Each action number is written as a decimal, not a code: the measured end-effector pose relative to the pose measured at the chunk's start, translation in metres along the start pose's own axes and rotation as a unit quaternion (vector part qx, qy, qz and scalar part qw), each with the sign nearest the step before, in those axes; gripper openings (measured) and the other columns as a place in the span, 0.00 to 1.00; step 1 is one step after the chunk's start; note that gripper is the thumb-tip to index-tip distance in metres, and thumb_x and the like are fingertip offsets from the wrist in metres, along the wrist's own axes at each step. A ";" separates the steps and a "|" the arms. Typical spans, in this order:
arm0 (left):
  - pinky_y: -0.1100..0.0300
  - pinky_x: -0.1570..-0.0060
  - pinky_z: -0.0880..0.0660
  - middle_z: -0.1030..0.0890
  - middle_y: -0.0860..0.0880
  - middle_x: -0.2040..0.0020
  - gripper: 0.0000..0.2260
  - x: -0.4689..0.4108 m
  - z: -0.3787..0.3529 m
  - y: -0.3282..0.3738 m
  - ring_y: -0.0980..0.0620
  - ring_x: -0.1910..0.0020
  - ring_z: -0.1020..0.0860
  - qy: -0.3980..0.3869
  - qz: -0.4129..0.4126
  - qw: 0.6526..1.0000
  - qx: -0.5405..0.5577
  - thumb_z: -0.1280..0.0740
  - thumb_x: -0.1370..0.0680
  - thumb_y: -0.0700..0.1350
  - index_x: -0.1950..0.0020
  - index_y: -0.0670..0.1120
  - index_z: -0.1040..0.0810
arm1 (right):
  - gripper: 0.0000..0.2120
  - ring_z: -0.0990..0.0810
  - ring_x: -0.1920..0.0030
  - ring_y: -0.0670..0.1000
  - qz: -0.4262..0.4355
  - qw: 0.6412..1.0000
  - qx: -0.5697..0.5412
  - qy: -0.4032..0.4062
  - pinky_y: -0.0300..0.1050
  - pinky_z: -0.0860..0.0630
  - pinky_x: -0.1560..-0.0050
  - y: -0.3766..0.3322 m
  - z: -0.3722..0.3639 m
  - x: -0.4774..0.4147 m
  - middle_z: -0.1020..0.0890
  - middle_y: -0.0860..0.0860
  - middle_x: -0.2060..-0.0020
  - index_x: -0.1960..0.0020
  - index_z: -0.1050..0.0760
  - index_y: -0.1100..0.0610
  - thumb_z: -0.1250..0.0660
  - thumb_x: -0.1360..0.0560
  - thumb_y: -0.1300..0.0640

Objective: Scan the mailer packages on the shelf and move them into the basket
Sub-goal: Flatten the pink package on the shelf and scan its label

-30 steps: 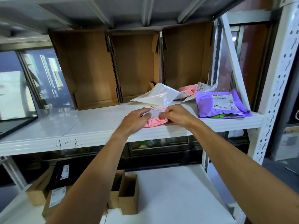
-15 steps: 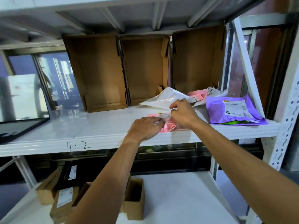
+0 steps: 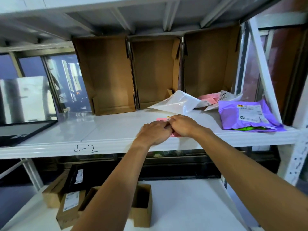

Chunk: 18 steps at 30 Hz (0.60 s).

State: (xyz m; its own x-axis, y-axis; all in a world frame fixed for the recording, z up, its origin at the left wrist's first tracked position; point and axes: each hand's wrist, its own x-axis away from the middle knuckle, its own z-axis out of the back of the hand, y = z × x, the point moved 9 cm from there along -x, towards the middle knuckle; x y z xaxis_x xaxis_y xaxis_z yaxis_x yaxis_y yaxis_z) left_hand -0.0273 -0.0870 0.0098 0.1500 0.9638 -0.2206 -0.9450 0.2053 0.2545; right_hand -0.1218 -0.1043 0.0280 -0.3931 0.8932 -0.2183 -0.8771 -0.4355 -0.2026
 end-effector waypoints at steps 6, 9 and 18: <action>0.43 0.34 0.34 0.34 0.51 0.23 0.25 -0.006 -0.006 -0.001 0.46 0.27 0.33 -0.031 -0.005 0.999 -0.011 0.57 0.20 0.62 0.25 0.63 0.37 | 0.12 0.25 0.61 0.53 -0.005 0.995 -0.080 -0.060 0.47 0.29 0.56 0.006 -0.009 0.000 0.20 0.58 0.58 0.48 0.20 0.62 0.42 0.20 0.61; 0.45 0.42 0.31 0.29 0.50 0.27 0.24 -0.010 -0.008 -0.001 0.46 0.32 0.29 -0.043 -0.010 0.998 -0.037 0.57 0.19 0.60 0.27 0.59 0.34 | 0.15 0.30 0.67 0.49 -0.036 0.979 -0.187 -0.077 0.42 0.33 0.63 0.006 -0.009 0.002 0.25 0.50 0.69 0.54 0.23 0.56 0.48 0.18 0.58; 0.41 0.35 0.31 0.37 0.51 0.23 0.21 -0.017 -0.014 0.006 0.47 0.25 0.38 -0.063 -0.062 0.991 -0.096 0.53 0.16 0.60 0.23 0.59 0.42 | 0.16 0.26 0.59 0.46 -0.046 0.975 -0.186 -0.114 0.40 0.32 0.59 0.005 -0.012 0.008 0.20 0.50 0.59 0.47 0.24 0.52 0.50 0.15 0.56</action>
State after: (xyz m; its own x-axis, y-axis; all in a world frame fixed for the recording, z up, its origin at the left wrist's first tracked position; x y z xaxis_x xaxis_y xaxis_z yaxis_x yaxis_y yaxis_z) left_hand -0.0393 -0.1051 0.0018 0.2922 0.9493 -0.1163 -0.9531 0.2991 0.0467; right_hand -0.1262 -0.1006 0.0135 -0.4053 0.9138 0.0267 -0.7675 -0.3243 -0.5529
